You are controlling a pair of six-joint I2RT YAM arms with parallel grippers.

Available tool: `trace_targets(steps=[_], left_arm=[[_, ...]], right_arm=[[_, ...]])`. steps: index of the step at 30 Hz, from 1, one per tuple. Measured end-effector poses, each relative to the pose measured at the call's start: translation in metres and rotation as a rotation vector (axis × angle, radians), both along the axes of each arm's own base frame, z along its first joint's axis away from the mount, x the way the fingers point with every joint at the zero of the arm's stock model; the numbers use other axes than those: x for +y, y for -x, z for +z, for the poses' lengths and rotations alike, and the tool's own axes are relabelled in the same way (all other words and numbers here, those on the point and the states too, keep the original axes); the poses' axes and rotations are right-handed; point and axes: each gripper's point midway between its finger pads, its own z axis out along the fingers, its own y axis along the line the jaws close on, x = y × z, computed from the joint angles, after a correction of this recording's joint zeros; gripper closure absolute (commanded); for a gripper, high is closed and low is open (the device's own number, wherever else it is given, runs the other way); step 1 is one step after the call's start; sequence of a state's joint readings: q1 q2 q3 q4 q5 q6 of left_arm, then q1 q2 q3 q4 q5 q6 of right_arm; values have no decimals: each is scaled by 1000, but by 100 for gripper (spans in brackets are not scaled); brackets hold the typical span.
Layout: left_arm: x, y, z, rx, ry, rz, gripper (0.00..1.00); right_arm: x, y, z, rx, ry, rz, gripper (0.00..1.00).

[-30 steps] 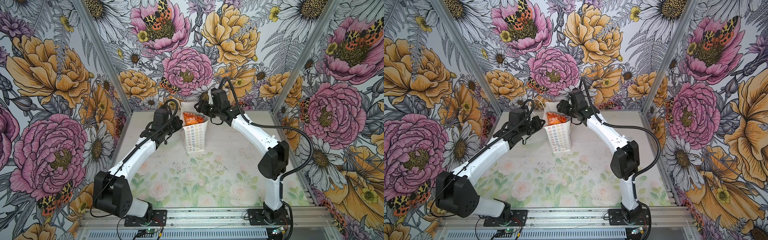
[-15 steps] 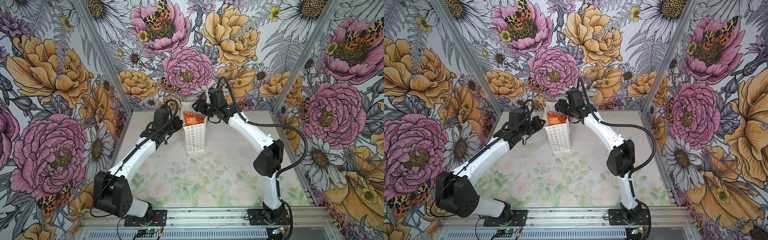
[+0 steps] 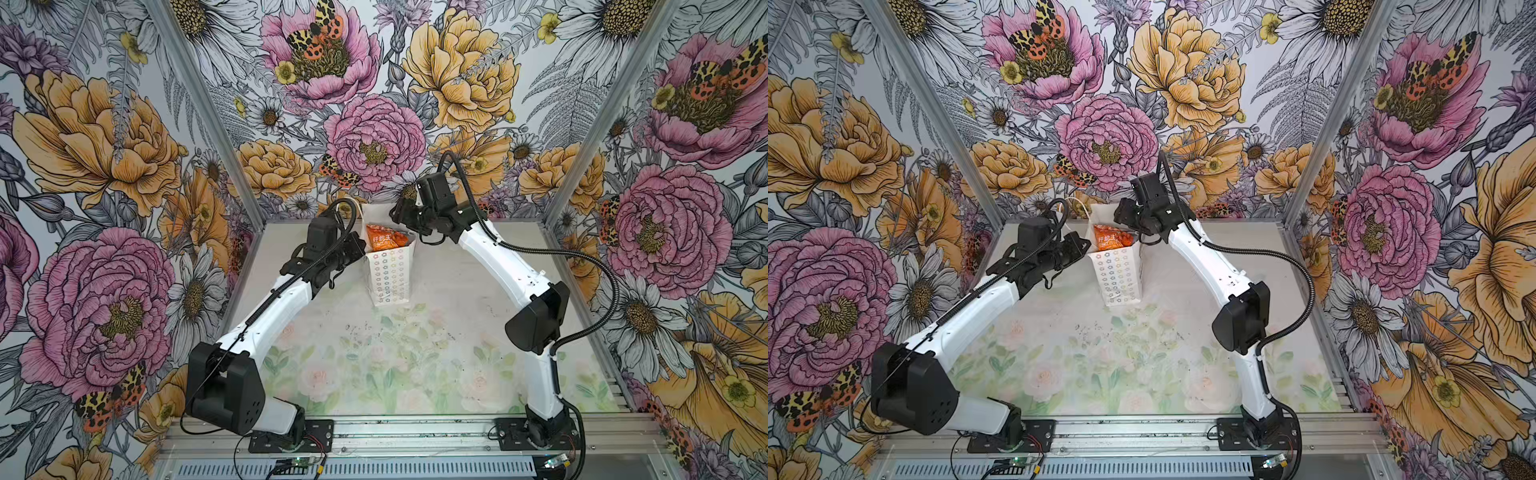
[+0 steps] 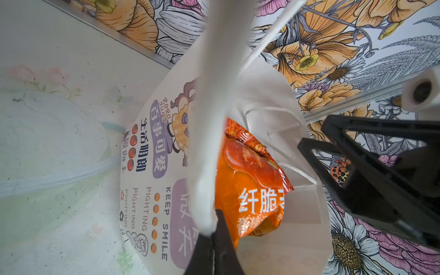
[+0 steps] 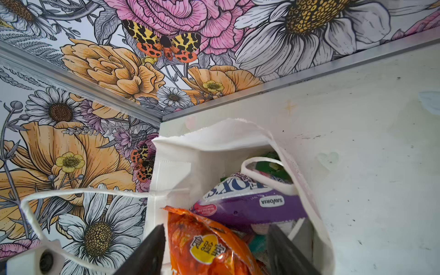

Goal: Place the snacks into the paper bag

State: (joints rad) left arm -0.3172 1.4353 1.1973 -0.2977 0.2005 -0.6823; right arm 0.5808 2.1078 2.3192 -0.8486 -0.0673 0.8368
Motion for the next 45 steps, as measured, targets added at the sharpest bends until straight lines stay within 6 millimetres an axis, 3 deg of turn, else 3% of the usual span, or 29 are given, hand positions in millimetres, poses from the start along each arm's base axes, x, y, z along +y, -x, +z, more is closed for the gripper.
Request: trace_targets(steps=[7, 19, 36, 45], left_arm=[[-6, 0, 3, -15, 9, -10, 100], [-10, 1, 4, -35, 40, -26, 100], [-13, 1, 5, -47, 53, -42, 99], [-10, 0, 3, -45, 52, -34, 99]], right_arm=[[9, 7, 30, -26, -15, -24, 37], [18, 7, -14, 79, 33, -65, 37], [13, -13, -37, 43, 125, -94, 37], [18, -33, -31, -39, 109, -82, 37]])
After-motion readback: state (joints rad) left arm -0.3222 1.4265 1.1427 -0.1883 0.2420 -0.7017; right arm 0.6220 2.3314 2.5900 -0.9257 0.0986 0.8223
